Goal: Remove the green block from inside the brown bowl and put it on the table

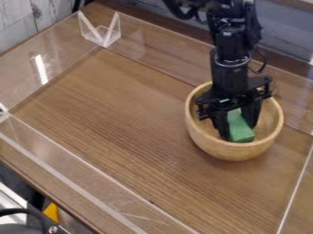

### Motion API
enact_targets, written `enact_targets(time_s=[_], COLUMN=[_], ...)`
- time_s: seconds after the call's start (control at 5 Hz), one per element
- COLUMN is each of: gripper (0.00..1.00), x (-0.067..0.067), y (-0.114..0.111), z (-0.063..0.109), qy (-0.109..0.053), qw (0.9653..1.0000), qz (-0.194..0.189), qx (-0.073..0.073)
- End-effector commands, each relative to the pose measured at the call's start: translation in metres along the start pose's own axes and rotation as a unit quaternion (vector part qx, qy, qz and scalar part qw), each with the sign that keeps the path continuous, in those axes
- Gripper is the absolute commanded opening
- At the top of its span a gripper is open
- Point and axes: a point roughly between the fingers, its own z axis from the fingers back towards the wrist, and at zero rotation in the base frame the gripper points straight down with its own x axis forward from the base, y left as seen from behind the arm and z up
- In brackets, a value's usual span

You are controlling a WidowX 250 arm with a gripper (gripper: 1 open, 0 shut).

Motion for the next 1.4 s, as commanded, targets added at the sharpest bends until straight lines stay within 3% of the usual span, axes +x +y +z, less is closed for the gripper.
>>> enact_targets(time_s=[0.0,0.2,0.8,1.2], gripper=[0.0,0.0,0.0,0.0], x=[-0.001,-0.003,-0.001,0.005], y=[-0.005,-0.005,0.004,0.02], z=[0.011,0.013,0.07,0.08], qy=[-0.013,-0.013,-0.028,-0.037], qw=[0.9998,0.9998,0.9977,0.9957], qz=[-0.006,-0.006,0.014,0.049], qx=[-0.015,-0.015,-0.06,-0.069])
